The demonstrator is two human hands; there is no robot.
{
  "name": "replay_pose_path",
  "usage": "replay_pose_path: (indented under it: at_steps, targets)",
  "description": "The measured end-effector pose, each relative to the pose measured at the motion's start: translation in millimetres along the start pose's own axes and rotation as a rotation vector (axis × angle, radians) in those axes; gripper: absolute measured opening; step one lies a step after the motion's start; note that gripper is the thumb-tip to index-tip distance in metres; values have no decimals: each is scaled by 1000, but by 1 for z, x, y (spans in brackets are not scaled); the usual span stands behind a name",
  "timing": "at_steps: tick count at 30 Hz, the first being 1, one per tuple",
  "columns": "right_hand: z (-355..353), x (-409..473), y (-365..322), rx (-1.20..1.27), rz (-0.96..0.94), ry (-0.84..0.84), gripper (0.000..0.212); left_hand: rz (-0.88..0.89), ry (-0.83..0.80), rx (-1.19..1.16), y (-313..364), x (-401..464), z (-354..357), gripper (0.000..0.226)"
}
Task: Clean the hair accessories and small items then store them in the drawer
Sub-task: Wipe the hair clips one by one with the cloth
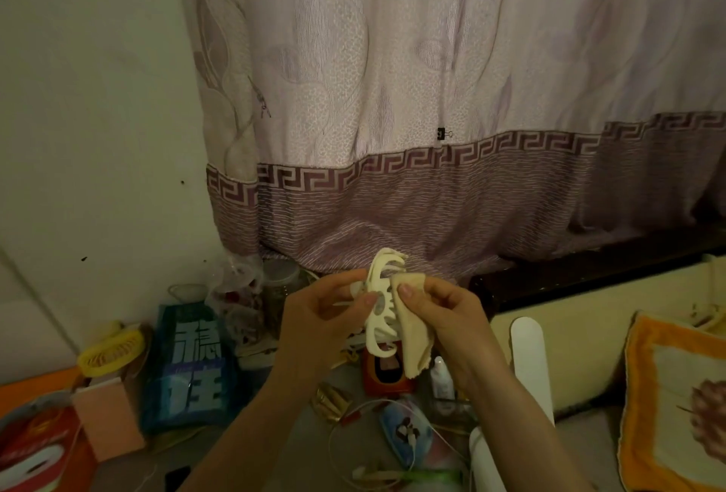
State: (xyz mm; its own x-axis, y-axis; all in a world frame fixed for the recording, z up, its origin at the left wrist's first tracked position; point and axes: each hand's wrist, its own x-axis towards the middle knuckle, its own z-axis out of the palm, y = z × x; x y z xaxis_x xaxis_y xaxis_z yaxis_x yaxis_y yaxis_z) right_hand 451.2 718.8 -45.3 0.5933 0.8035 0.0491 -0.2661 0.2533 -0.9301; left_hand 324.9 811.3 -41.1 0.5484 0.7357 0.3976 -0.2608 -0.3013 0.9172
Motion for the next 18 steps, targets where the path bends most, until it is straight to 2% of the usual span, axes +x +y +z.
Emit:
replay_pose_path:
  at_steps: [4,7,10,14,18]
  targets:
    - [-6,-1,1,31,-9,28,21,28,-34,118,-2,2,-4,31]
    - [-12,1,-3,22,-29,58,9,60,-51,273,-3,3,-10,32]
    - [-18,3,-8,48,-72,88,9,39,-122,360,-4,5,-14,35]
    - [-22,9,-13,-67,-146,62,15,-24,-226,397,-2,5,-15,34]
    - [-26,14,-11,-242,-138,-19,16,24,-268,476,-3,8,-17,38]
